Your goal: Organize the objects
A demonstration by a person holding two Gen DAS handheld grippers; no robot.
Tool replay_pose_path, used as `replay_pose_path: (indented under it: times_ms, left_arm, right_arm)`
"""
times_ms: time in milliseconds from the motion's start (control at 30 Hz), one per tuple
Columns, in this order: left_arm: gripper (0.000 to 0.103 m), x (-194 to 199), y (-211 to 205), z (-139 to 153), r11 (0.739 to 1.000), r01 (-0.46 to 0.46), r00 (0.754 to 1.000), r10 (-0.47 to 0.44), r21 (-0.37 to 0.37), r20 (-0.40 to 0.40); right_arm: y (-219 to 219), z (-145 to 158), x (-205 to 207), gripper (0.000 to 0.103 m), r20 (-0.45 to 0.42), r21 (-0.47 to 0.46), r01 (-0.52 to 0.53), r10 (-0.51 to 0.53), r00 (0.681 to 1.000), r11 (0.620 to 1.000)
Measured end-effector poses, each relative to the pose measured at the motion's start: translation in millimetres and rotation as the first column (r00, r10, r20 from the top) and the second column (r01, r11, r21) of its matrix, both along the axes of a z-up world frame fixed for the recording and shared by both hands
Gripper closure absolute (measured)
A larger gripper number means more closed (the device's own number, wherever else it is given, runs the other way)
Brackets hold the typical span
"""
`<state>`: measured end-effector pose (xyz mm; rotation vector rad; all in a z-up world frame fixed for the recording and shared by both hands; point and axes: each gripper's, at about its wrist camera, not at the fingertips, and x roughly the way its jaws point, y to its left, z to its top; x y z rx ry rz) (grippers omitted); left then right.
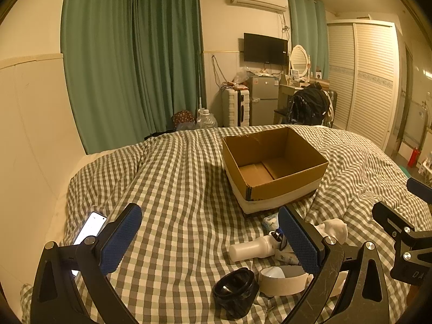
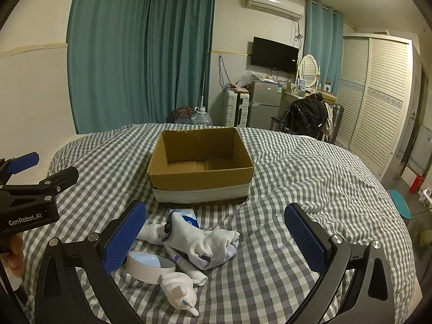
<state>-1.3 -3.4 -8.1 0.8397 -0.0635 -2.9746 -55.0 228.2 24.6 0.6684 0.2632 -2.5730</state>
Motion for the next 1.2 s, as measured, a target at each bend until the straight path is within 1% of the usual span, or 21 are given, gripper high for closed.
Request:
replay_pose_path:
  times_ms: [500,733,767,933,1100,1200]
  left_arm:
    - [0.000,9,-4,5,1.000,-0.007,1.000,0.007,0.012,-0.010]
    - [0.000,16,-3,12,1.000,0.005,1.000,-0.005,0.003,-0.020]
    - [0.000,17,-2,12,0.957,-0.289,0.957,0.289,0.000,-0.020]
    - [0.000,20,-5,13,0.959,-0.285,0.959,0.285,0.009,-0.006]
    - [0.000,22,-7,16,0.958,-0.287,0.958,0.287,0.007,-0.010]
    - [0.000,21,-9,12,0.959,-0.283,0.959,0.283,0.013,0.008]
  right_arm:
    - [0,12,9,0.000,-0.017,-0.006,-0.015,0.015,1.000,1.000]
    - [-1,22,17,0.000,-0.029,-0.010,-0.043,0.043,0.999,0.999]
    - [-1,24,19,0.000,-0.033,-0.008,-0.045,0.045,0.998,0.999]
    - [-4,30,25,0.000,-0.045,0.008,-0.056,0.056,0.997,0.998]
    - [-7,36,31,0.000,-0.060,0.018,-0.070,0.071,0.996,0.997]
    - [-10,37,33,0.000,-0.065,0.030,-0.078,0.080,0.995,0.996]
